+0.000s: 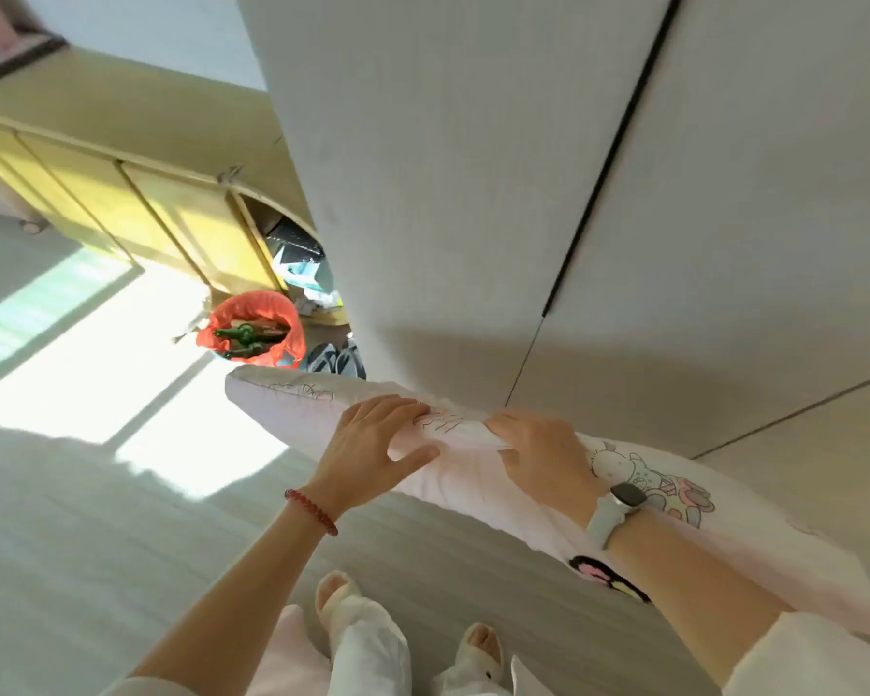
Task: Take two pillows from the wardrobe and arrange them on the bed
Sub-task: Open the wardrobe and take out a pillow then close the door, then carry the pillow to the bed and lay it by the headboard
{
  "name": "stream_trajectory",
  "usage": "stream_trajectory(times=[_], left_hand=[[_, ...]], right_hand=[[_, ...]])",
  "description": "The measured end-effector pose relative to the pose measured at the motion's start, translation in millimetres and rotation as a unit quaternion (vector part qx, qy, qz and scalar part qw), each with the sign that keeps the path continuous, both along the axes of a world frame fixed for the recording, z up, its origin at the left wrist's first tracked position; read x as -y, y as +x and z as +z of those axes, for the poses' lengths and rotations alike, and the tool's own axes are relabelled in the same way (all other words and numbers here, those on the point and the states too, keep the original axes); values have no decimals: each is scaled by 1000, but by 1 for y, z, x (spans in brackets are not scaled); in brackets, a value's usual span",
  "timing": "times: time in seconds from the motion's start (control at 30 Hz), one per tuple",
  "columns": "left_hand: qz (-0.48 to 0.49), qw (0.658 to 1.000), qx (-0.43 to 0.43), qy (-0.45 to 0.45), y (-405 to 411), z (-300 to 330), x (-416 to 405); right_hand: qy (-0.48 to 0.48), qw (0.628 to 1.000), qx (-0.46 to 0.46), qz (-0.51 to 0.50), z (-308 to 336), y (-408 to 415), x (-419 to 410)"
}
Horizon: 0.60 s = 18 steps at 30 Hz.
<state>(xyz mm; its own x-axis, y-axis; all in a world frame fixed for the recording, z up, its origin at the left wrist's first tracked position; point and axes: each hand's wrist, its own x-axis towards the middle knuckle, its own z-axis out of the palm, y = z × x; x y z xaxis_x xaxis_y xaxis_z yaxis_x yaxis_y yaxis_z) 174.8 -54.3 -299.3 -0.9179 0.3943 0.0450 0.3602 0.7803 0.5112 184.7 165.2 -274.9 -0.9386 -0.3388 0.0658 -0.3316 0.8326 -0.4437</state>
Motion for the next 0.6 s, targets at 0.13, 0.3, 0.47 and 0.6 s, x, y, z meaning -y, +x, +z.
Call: stream_trajectory(times=[0.13,0.3,0.47,0.6], left_hand=[[116,993,-10,-17,17,-12,96],[248,967,-62,-13,48,-16,225],[399,913,-81,-15,124,-22,350],[521,846,-111,-41,185,-22,427]], right_hand=[[-1,996,-6,84,5,-18,93],[1,981,-4,193,-2,-29,239],[3,940,-1,342,-14,-14,394],[-9,900,54,432,-24,6,511]])
